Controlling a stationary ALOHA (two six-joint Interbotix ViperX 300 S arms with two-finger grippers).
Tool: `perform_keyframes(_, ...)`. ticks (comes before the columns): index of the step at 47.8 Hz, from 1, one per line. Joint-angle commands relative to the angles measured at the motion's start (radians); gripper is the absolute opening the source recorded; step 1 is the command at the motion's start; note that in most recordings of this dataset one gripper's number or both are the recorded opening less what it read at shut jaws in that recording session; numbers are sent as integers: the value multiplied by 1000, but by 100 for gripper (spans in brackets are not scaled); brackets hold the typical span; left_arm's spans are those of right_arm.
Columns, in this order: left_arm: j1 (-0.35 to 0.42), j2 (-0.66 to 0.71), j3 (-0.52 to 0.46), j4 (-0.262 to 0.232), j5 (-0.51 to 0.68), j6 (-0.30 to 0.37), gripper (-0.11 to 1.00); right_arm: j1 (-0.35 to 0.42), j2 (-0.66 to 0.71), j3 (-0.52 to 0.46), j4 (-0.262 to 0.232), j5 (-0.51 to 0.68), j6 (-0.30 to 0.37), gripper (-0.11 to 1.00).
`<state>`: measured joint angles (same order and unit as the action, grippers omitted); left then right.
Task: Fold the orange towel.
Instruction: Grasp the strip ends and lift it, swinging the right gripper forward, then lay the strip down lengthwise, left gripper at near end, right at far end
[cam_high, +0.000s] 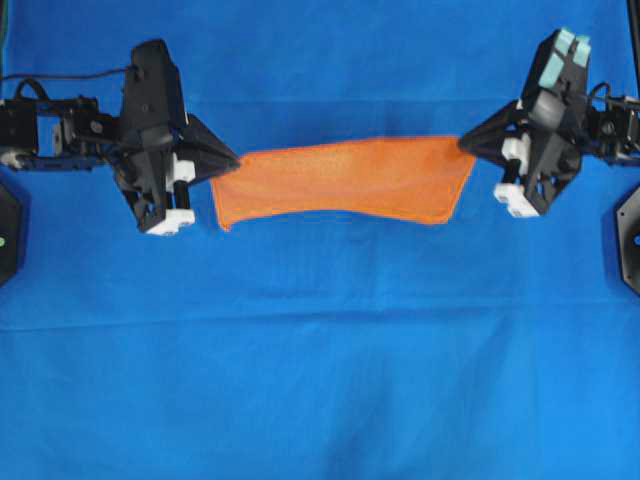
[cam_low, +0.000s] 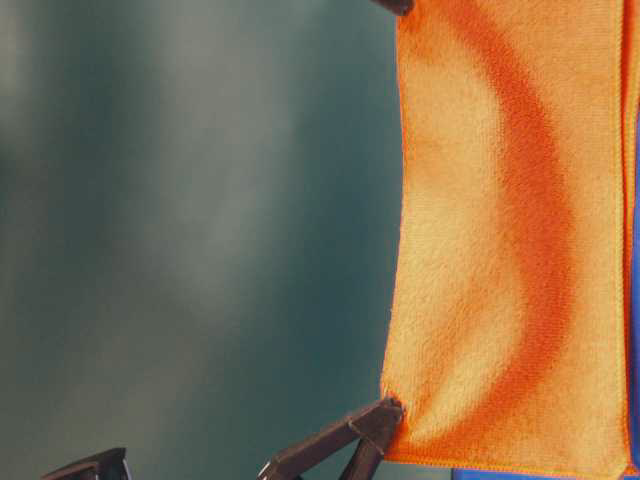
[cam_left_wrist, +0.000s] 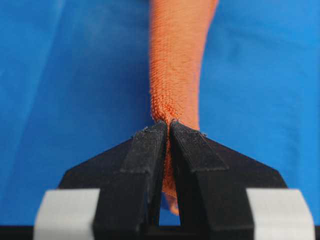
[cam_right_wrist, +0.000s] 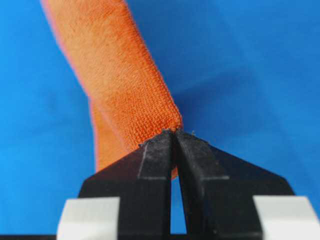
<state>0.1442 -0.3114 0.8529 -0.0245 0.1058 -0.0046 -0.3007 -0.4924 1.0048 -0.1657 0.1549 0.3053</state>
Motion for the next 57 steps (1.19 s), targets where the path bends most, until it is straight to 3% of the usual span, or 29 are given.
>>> perform_keyframes(1,-28,6,-28,0,-40,-5,3,-43,17,-35,-20,-18,-2,3)
perform_keyframes(8,-83,64,-67,-2,-109,-8,3,-124,84,-81,-74,-34,-3,3)
perform_keyframes(18,-133,176,-198,0,-127,8,3,-207,206,-196,-150,-57,-8,3)
perform_keyframes(33,-167,278,-347,0,-127,15,3,-227,393,-425,-253,-54,-9,3)
perform_keyframes(44,-178,305,-373,2,-133,20,3,-227,446,-503,-270,-52,-11,3)
perform_keyframes(51,-181,341,-408,2,-166,31,3,-227,439,-491,-272,-44,-11,3)
perform_keyframes(57,-192,413,-499,2,-193,51,3,-235,405,-445,-272,-31,-11,3)
